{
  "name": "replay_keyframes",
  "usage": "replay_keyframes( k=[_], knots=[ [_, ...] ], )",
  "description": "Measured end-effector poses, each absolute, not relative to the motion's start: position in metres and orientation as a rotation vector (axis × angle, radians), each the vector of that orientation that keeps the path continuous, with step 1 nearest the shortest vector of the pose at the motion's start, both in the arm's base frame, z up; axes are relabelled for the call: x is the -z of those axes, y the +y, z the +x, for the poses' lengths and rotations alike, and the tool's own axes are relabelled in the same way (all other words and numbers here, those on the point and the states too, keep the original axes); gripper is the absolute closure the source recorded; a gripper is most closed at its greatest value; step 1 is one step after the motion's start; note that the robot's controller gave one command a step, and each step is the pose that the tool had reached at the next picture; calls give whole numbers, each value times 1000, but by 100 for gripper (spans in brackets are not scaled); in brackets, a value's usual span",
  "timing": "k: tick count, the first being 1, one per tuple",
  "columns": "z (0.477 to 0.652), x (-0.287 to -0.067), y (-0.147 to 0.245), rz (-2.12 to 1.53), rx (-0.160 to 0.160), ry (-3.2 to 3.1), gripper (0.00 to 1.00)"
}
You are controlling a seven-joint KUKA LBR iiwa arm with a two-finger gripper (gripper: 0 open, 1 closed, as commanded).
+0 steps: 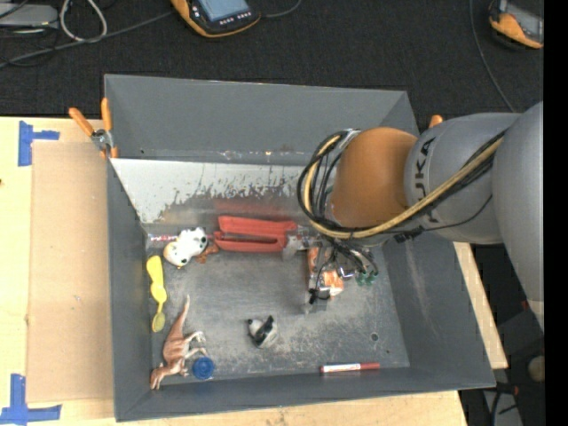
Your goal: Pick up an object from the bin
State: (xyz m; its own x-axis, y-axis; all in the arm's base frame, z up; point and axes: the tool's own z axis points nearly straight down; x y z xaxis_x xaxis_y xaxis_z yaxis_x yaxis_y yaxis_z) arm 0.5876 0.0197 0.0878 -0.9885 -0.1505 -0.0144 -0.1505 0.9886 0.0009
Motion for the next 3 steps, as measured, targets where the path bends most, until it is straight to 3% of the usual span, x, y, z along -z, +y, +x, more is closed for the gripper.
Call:
replay_keyframes(
  k=[1,2,3],
  knots=[
    [610,-81,-8,-143,-15,3148,0],
    [611,-81,-10,-140,-15,3148,0],
    [614,-93,-77,-113,-13,3151,0]
  ],
)
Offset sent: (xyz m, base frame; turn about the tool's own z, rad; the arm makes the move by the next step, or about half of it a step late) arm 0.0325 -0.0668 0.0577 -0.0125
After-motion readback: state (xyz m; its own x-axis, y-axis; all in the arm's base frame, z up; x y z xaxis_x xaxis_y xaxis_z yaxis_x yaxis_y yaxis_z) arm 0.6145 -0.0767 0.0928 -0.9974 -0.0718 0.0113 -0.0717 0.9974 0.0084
